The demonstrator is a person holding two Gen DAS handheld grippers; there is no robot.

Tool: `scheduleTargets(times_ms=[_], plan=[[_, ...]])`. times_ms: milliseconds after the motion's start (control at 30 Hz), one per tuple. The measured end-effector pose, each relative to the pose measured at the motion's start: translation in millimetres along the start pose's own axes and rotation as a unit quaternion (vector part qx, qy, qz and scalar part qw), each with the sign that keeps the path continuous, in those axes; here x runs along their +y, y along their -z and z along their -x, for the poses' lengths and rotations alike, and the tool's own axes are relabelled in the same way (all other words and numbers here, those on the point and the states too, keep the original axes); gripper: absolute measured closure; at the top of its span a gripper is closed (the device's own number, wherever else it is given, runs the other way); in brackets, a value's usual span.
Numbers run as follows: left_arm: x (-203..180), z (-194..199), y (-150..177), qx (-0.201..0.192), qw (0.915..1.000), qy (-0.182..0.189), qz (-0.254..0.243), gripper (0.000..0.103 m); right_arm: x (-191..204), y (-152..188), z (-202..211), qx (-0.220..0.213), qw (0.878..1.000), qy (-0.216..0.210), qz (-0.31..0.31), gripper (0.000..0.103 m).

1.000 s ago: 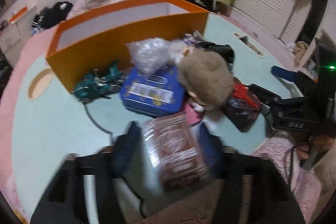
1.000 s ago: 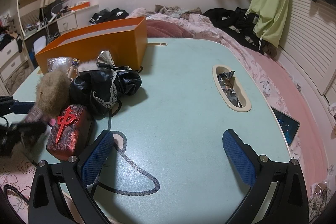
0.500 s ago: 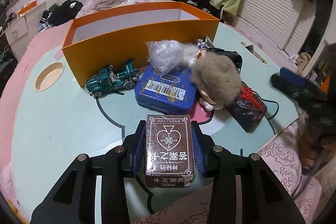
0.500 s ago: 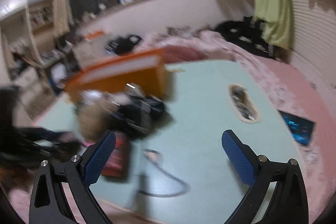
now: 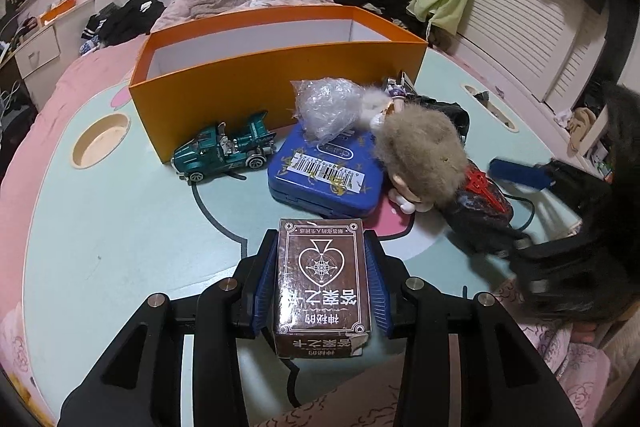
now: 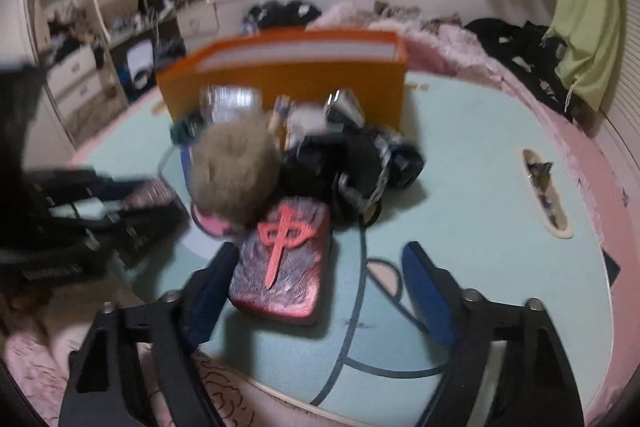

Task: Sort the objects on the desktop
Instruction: 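Grasp the red-and-black case with the right tool while the left tool holds the card box, then lower the card box and red case into the orange box, opening both tools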

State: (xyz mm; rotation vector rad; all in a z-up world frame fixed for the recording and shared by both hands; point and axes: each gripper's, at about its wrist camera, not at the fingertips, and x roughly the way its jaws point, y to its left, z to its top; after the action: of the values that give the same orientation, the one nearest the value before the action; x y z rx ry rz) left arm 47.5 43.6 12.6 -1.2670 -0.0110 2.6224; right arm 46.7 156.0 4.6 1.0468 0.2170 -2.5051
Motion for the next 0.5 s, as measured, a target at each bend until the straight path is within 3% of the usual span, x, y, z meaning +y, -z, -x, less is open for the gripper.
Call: scheduleTargets(times_ms=[67, 500], plan=[[1, 1, 0, -0.001, 1.0000, 0.000, 0.002, 0.061, 3, 2, 1, -0.009, 1.000, 0.000, 0.010, 0.065], [27, 38, -5, -0.048, 0.9986, 0.002, 0.024, 0.061, -32, 18, 44, -0.083, 0.995, 0.021, -0.048, 0.065]])
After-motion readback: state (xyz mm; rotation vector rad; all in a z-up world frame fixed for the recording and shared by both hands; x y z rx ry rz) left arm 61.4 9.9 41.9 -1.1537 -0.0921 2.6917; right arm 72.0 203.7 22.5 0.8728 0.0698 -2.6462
